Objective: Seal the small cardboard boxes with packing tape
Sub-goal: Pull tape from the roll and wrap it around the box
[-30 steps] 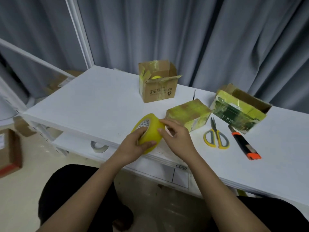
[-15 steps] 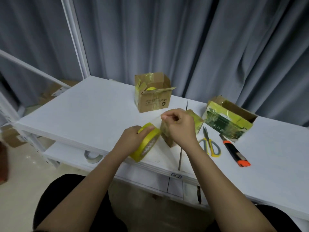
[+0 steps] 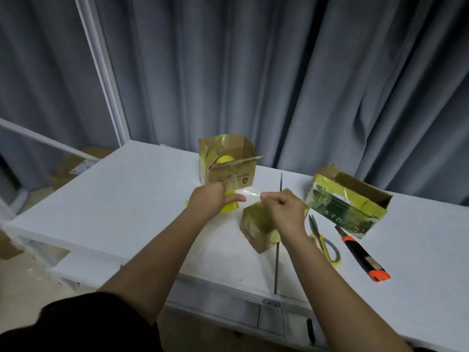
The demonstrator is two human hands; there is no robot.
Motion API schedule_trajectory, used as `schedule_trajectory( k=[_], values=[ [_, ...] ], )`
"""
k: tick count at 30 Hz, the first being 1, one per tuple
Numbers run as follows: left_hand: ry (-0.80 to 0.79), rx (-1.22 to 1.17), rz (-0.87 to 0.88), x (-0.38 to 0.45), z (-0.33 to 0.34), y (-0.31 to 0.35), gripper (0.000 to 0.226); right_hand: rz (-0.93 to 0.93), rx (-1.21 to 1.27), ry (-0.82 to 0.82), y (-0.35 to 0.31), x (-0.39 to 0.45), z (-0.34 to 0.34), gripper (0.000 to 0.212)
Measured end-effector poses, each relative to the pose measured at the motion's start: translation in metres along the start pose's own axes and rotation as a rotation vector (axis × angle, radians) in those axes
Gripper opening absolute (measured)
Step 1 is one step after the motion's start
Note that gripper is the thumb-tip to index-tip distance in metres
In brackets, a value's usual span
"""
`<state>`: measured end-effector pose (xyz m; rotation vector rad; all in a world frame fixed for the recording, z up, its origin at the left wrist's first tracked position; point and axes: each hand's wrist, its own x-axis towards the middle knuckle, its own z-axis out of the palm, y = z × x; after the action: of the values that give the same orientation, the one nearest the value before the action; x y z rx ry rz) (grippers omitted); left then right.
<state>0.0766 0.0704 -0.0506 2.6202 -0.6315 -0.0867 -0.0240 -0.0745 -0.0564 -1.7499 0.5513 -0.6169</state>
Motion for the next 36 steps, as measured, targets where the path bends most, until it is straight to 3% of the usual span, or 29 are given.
schedule_trajectory(
  k=[3, 5, 8, 12, 15, 20, 23, 28, 33, 36],
  values=[
    [-0.032, 0.162, 0.199, 0.026, 0.005, 0.021, 0.065, 0.128, 0.202, 0.184, 0.027, -0.006, 0.000, 0.020],
    [-0.156, 0.163, 0.284, 0.042, 0.008, 0.030, 0.068, 0.157, 0.245, 0.264, 0.039, -0.007, 0.004, 0.020],
    [-0.370, 0.170, 0.313, 0.065, 0.007, 0.034, 0.065, 0.154, 0.274, 0.338, 0.049, -0.005, 0.010, 0.015],
    [-0.537, 0.233, 0.376, 0.088, 0.010, 0.047, 0.062, 0.139, 0.282, 0.434, 0.062, 0.009, 0.014, 0.015],
    [-0.660, 0.308, 0.335, 0.102, 0.012, 0.060, 0.062, 0.104, 0.245, 0.412, 0.069, 0.025, 0.007, 0.018],
    [-0.796, 0.444, 0.209, 0.106, 0.011, 0.070, 0.072, 0.214, 0.231, 0.140, 0.073, 0.056, -0.018, 0.020],
    [-0.774, 0.355, 0.163, 0.100, 0.016, 0.063, 0.078, 0.243, 0.195, 0.061, 0.075, 0.064, -0.023, 0.017],
    [-0.597, 0.130, 0.058, 0.077, 0.010, 0.038, 0.089, 0.176, 0.168, 0.009, 0.073, 0.064, -0.020, 0.016],
    [-0.671, -0.351, -0.014, 0.046, -0.002, 0.004, 0.051, 0.149, 0.098, -0.099, 0.060, 0.065, -0.021, 0.016],
    [-0.641, -0.626, -0.112, 0.020, 0.001, -0.008, 0.052, 0.095, 0.015, -0.092, 0.047, 0.066, -0.023, 0.013]
  ],
)
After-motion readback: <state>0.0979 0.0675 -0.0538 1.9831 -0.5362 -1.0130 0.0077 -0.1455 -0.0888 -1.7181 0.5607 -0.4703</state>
